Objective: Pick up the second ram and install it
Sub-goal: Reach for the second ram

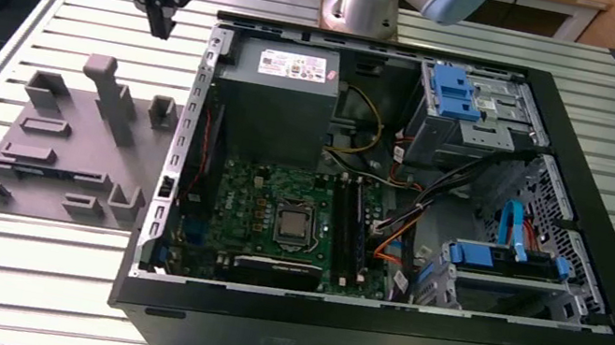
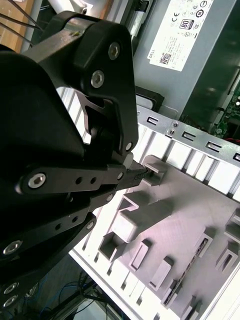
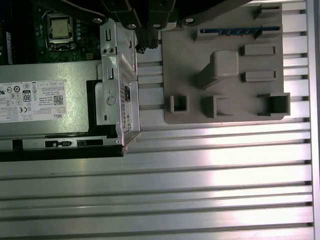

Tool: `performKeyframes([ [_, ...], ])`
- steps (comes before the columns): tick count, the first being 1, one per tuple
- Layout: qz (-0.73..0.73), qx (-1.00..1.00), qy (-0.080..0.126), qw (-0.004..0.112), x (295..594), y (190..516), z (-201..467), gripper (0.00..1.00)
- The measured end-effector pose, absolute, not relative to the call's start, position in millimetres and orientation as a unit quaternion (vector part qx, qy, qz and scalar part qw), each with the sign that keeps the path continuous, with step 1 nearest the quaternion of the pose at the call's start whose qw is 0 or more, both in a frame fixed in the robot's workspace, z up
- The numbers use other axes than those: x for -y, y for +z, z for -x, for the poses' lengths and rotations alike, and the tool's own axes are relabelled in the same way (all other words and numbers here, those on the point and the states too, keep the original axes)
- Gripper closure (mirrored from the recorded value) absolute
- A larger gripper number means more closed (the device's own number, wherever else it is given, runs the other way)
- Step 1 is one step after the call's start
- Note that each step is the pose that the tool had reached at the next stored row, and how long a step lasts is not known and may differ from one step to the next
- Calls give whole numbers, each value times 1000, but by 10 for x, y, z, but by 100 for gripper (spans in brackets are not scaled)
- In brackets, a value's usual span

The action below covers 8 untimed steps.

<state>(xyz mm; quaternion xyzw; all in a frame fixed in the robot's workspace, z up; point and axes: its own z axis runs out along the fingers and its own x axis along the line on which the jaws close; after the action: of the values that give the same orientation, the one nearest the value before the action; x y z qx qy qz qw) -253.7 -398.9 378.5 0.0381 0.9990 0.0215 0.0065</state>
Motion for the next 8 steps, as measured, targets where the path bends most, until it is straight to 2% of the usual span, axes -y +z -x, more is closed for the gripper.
performKeyframes([
  [8, -38, -999, 21, 6, 3989, 3780, 2569, 89],
])
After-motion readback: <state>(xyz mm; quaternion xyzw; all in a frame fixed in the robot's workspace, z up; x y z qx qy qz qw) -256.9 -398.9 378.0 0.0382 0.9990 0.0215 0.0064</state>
